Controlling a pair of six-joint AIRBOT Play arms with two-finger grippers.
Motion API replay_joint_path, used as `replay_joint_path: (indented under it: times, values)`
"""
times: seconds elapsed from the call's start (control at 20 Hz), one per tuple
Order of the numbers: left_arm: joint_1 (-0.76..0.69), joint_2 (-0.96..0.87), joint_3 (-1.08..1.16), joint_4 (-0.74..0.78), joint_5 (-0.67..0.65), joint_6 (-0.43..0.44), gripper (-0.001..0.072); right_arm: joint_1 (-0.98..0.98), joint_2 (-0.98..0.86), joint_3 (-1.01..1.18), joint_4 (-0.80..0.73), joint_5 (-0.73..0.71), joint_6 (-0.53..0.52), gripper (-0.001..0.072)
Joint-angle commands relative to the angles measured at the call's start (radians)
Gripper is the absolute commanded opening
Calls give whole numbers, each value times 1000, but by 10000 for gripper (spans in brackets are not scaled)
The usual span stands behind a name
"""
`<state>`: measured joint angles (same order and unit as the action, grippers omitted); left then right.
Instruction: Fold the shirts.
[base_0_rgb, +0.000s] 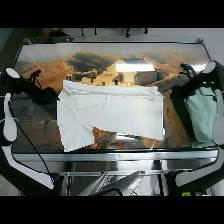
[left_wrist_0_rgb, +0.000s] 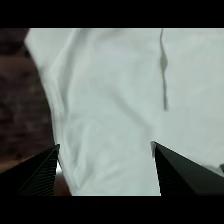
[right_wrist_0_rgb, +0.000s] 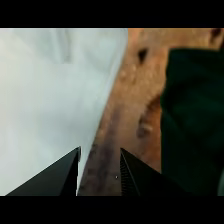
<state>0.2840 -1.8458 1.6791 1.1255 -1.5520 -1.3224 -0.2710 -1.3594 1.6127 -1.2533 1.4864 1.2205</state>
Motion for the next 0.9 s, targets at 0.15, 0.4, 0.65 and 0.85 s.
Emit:
replay_joint_path:
  times: [0.15,0.4,0.65,0.85]
  values:
    - [83,309,-678,0,101,-27,640,-272,320,-478,110,-71,-15,308]
    - [18,417,-873,-8,282,-13,640,-322,366,-616,156,-111,-16,305]
    - [-98,407,-912,-53,378,-2,549,-322,356,-758,211,-125,-17,312]
    - [-126,410,-819,-53,351,15,15,-319,356,-874,237,-145,-25,528]
